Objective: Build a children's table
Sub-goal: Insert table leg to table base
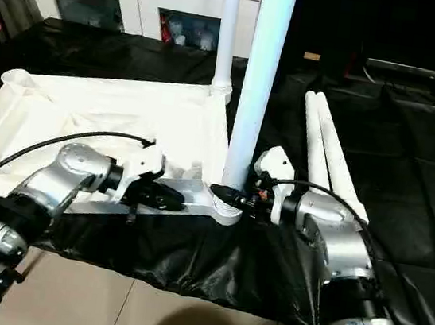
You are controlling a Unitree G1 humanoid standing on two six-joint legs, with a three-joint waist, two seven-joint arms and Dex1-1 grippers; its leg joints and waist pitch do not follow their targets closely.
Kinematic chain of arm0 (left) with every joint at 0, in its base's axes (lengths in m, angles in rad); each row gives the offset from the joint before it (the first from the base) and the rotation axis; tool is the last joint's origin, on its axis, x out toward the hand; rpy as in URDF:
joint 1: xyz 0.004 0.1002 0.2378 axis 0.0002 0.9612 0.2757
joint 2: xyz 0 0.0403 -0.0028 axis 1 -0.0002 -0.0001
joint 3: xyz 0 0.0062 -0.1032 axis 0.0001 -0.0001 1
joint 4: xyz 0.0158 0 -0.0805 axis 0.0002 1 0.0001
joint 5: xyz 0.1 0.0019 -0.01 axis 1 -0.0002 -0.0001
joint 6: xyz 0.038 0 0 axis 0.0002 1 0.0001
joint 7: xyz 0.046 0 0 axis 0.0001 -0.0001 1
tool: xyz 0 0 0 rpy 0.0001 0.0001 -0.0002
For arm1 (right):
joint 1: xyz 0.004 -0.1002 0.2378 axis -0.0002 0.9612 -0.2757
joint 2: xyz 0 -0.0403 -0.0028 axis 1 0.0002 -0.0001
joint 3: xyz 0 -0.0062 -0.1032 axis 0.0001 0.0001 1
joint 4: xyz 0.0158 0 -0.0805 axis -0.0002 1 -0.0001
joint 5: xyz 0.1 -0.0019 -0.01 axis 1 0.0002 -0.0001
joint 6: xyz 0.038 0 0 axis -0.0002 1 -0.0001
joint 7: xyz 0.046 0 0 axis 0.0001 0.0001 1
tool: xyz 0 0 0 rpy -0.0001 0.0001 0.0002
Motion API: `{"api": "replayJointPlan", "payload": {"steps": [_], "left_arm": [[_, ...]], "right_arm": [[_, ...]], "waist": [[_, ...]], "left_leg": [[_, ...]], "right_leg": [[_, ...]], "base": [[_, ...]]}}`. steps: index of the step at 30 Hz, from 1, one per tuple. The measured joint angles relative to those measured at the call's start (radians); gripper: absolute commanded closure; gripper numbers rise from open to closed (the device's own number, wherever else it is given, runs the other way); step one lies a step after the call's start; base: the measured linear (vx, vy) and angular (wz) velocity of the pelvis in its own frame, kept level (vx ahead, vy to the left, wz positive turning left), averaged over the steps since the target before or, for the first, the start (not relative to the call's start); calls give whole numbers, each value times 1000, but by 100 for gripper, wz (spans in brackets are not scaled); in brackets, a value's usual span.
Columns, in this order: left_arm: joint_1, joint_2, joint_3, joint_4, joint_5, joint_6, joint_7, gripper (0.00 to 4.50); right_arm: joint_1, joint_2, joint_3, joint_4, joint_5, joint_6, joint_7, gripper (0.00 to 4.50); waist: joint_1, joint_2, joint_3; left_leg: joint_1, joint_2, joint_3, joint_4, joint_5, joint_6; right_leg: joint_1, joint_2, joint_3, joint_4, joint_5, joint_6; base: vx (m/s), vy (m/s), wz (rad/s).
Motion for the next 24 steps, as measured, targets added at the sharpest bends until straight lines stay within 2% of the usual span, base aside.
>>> {"api": "replayJointPlan", "payload": {"steps": [7, 9, 12, 13, 17, 24], "left_arm": [[9, 24, -1, 0, 1, 0, -44, 346], [10, 24, -1, 0, 3, -6, -43, 374], [10, 22, 0, 7, 5, -16, -26, 384], [9, 22, 0, 10, 5, -19, -23, 408], [9, 13, 9, 21, 4, -24, -12, 437], [9, 12, 13, 21, 4, -20, -22, 449]], "right_arm": [[8, 5, -1, -12, 1, 2, -5, 255], [8, 5, -1, -12, 0, 3, -5, 255], [8, 6, -1, -12, 0, 3, -6, 255], [8, 6, -1, -12, 0, 3, -6, 255], [9, 6, -1, -13, 0, 3, -5, 255], [11, 10, -1, -18, 0, 4, -4, 255]], "waist": [[-1, 0, 0], [-1, 0, 0], [-1, 0, 0], [-1, 0, 0], [-1, 0, 0], [-2, 0, 0]], "left_leg": [[0, 0, 0, 0, 0, 0], [0, 0, 0, 0, 0, 0], [1, 0, 0, 0, 0, 0], [1, 0, 0, 0, 0, 0], [1, 0, 0, 0, 0, 0], [0, 0, 0, 0, 0, 0]], "right_leg": [[0, 0, 0, 1, 0, 0], [0, 0, 0, 1, 0, 0], [0, 0, 0, 1, 0, 0], [0, 0, 0, 1, 0, 0], [0, 0, 0, 1, 0, 0], [0, 0, 1, 1, 0, 0]], "base": [[0, 0, 0], [0, 0, 0], [0, 0, 0], [0, 0, 0], [0, 0, 0], [0, 0, 0]]}}
